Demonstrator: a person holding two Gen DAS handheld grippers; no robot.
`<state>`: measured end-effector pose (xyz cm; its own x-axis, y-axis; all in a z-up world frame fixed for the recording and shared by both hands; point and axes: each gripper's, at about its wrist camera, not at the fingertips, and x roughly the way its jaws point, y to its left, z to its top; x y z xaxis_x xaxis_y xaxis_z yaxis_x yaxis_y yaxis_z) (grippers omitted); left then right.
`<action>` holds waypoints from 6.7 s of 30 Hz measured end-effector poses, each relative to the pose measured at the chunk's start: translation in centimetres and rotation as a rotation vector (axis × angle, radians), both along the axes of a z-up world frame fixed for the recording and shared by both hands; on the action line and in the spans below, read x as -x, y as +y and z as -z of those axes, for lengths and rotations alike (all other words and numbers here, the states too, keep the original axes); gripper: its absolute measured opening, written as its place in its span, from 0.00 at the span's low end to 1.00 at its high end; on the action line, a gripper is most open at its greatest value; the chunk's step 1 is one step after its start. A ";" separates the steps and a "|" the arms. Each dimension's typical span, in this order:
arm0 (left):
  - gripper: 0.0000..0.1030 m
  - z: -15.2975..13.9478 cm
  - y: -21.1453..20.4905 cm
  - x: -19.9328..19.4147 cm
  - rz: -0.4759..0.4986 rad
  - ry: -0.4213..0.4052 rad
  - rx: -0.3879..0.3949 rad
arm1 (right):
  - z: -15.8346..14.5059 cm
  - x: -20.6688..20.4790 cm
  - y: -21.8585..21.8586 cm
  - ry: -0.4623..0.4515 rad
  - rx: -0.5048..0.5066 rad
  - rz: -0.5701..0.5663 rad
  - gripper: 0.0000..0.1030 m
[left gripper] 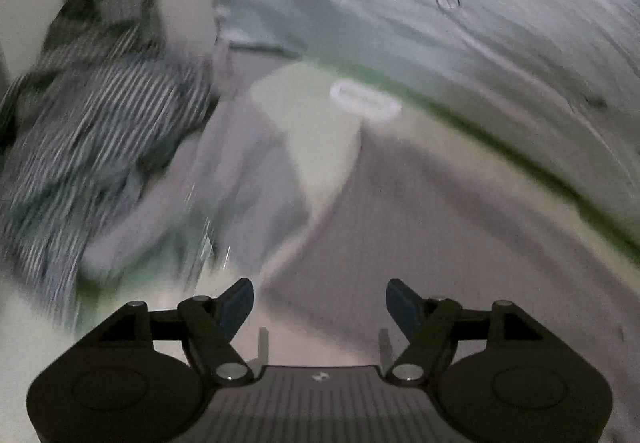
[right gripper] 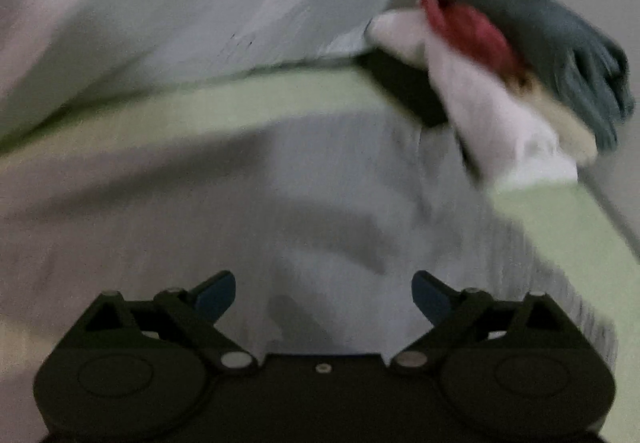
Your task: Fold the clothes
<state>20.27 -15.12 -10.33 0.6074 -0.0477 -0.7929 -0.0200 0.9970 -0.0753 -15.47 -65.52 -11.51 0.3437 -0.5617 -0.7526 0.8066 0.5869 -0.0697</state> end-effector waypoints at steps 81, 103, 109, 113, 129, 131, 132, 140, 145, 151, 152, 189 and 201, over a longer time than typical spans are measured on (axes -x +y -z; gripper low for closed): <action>0.76 3.4 11.1 17.3 -0.274 0.067 0.171 | 3.7 21.1 1.4 -0.646 -0.396 0.550 1.00; 0.80 2.1 12.6 13.3 -0.368 0.129 0.163 | 3.5 19.8 1.7 -0.639 -0.313 0.691 1.00; 0.62 0.9 14.3 13.8 -0.393 0.090 0.262 | 3.3 19.3 1.6 -0.615 -0.297 0.725 1.00; 0.50 0.7 16.0 14.1 -0.460 0.096 0.370 | 3.0 18.6 1.5 -0.573 -0.285 0.714 1.00; 0.52 -0.7 15.8 12.8 -0.444 0.083 0.350 | 3.0 18.5 1.7 -0.548 -0.267 0.686 1.00; 0.53 0.6 16.1 12.0 -0.460 0.102 0.331 | 3.0 18.5 1.6 -0.550 -0.270 0.693 1.00; 0.60 1.2 16.3 11.6 -0.465 0.110 0.321 | 3.0 18.5 1.5 -0.551 -0.272 0.696 1.00; 0.65 2.8 17.0 8.7 -0.452 0.072 0.211 | 3.1 18.6 0.6 -0.540 -0.290 0.724 1.00; 0.60 3.2 16.3 7.9 -0.441 0.055 0.165 | 3.2 18.1 0.1 -0.501 -0.296 0.739 1.00; 0.02 3.4 16.8 7.7 -0.446 0.055 0.125 | 2.9 17.4 -0.5 -0.414 -0.273 0.720 0.55; 0.01 3.3 17.2 7.8 -0.450 0.053 0.152 | 2.9 17.5 -0.7 -0.419 -0.288 0.702 0.28; 0.01 -11.6 11.7 11.3 -0.429 -0.286 0.149 | -6.5 25.3 -0.7 -0.723 -0.139 0.664 0.02; 0.01 -11.1 2.5 -6.0 -0.243 -0.275 0.206 | -6.2 12.2 -13.4 -0.614 -0.117 0.607 0.01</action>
<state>26.25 -12.59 0.79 0.8081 -0.0180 -0.5888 -0.2037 0.9293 -0.3080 -27.64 -78.93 -5.28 0.3740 -0.7101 -0.5965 0.8575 0.0198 0.5141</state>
